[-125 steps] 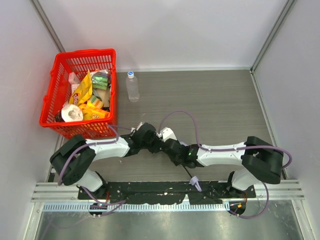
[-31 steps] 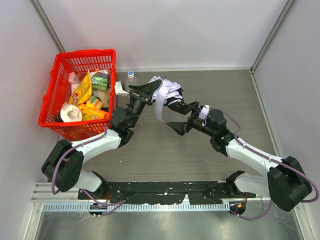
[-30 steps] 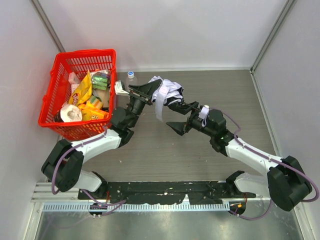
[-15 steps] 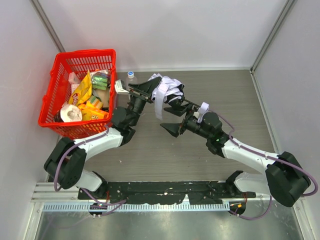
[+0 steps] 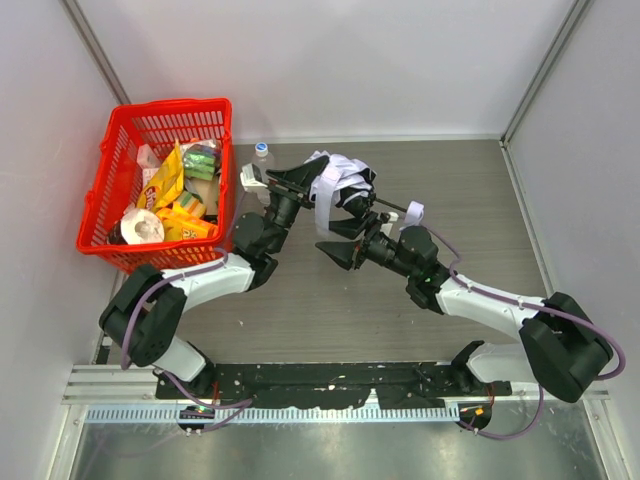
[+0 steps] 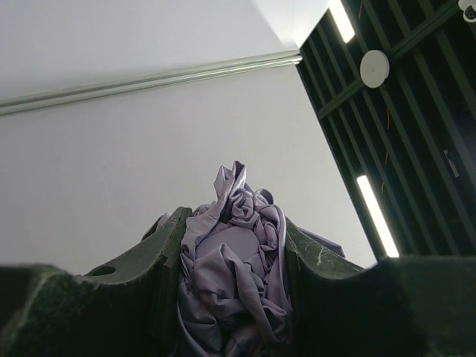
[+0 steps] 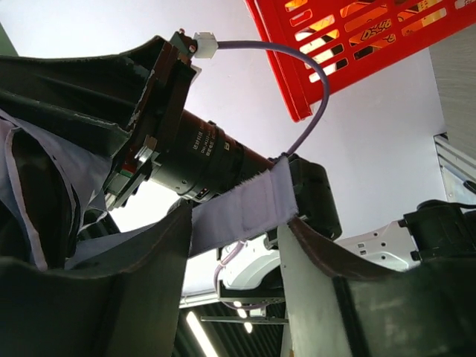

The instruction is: Put away the umbrella

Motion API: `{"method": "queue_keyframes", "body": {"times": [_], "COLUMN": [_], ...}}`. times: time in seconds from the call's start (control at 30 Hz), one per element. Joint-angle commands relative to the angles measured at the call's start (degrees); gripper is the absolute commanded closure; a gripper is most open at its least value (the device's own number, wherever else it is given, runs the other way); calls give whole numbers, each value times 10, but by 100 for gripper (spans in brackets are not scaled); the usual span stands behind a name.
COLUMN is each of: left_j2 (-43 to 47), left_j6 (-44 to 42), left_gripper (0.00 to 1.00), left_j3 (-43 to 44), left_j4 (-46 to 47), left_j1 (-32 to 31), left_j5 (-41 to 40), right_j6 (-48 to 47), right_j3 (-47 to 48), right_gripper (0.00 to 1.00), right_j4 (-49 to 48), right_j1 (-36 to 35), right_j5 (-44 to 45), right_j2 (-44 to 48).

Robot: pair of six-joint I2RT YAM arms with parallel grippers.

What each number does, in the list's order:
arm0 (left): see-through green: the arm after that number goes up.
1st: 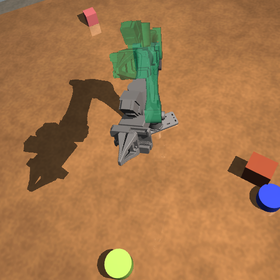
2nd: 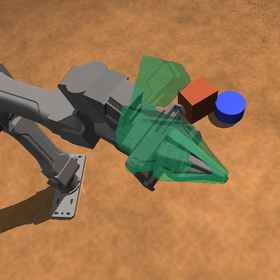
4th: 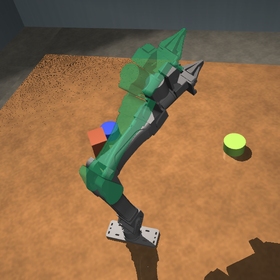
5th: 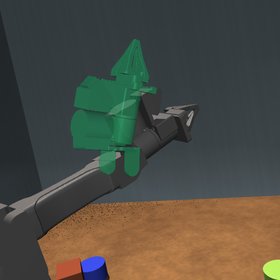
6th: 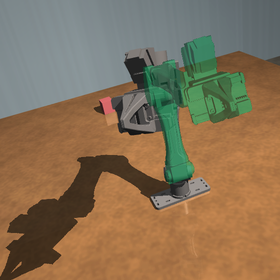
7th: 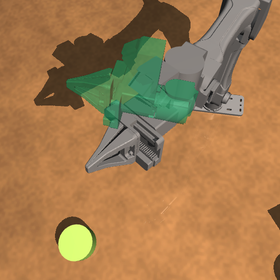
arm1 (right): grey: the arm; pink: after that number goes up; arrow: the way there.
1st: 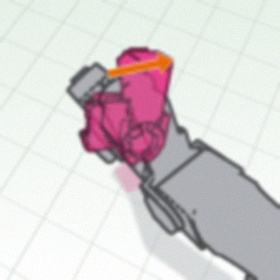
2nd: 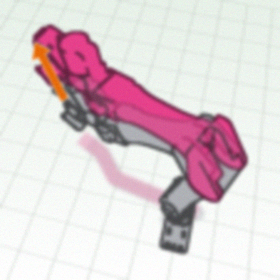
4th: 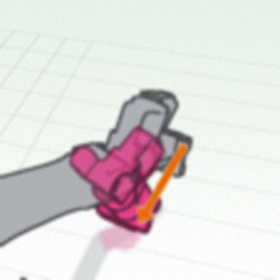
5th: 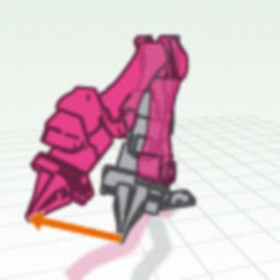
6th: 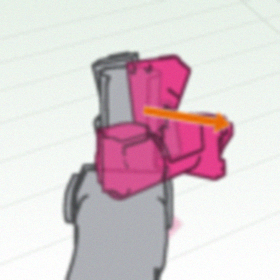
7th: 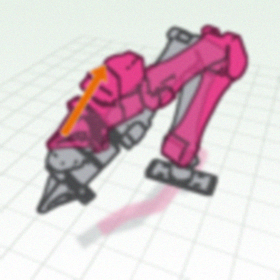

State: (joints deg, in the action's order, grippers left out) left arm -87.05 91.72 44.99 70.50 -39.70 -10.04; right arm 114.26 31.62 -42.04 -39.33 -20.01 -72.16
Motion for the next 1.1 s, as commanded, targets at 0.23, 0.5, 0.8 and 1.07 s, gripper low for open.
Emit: {"method": "queue_keyframes", "body": {"times": [0.23, 0.5, 0.8, 1.07], "left_j2": [28, 101, 223, 295], "left_j6": [28, 85, 106, -72], "left_gripper": [100, 100, 100, 100], "left_j3": [-9, -54, -77, 44], "left_j4": [117, 15, -234, -821], "left_j1": [-29, -35, -35, -33], "left_j5": [-3, 67, 187, 152], "right_j6": [39, -64, -181, -494], "right_j3": [-4, -92, -72, 68], "right_gripper": [84, 99, 99, 99], "right_j4": [-71, -174, -317, -6], "right_j1": [-3, 86, 158, 196], "right_j5": [45, 43, -83, -86], "right_j2": [-3, -16, -93, 31]}}
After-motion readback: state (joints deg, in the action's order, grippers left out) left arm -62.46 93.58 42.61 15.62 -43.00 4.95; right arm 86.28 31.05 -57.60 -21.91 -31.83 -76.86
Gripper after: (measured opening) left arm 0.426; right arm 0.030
